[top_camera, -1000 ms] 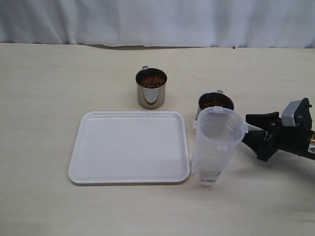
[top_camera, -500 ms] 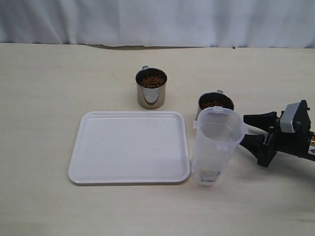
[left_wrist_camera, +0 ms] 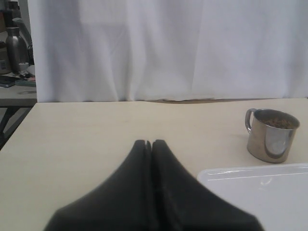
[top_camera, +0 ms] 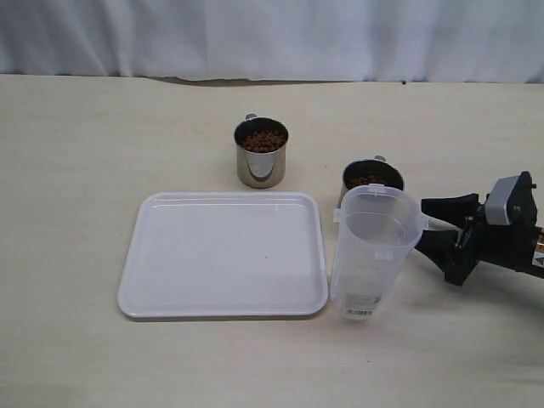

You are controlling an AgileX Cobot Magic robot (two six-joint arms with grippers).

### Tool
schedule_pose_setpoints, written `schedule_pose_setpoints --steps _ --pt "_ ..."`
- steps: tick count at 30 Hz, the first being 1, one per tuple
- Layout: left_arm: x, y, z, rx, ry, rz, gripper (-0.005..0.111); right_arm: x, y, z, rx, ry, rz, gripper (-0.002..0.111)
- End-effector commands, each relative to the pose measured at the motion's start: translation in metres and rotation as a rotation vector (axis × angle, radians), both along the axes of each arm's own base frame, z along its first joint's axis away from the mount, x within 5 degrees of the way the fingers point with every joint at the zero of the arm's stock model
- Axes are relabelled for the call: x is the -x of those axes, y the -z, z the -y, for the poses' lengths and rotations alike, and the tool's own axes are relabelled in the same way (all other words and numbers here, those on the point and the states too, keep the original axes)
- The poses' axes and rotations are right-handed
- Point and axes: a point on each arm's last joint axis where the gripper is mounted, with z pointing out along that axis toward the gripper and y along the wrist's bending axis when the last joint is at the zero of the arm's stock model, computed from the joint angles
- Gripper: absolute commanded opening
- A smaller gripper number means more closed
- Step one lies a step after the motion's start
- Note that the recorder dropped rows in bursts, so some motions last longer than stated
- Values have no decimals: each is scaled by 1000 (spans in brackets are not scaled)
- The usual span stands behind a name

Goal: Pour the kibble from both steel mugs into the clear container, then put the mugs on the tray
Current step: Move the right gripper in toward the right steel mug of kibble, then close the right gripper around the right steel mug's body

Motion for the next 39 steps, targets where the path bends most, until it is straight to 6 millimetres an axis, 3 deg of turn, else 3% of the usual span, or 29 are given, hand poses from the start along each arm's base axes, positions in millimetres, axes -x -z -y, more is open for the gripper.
schedule_pose_setpoints --steps 1,8,31,35,39 --pt "0 -1 0 -1 -2 18 0 -2 -1 0 -40 28 -41 55" --pt "0 -1 0 -1 -2 18 0 -8 -2 -8 -109 116 -132 75" --pt "0 -1 0 -3 -2 18 0 -14 -2 -5 -99 180 -94 75" --pt "0 -1 0 -3 -2 18 0 -13 -2 -6 -2 112 47 75" --pt "0 -1 0 -3 -2 18 0 -10 -2 -8 18 61 72 75"
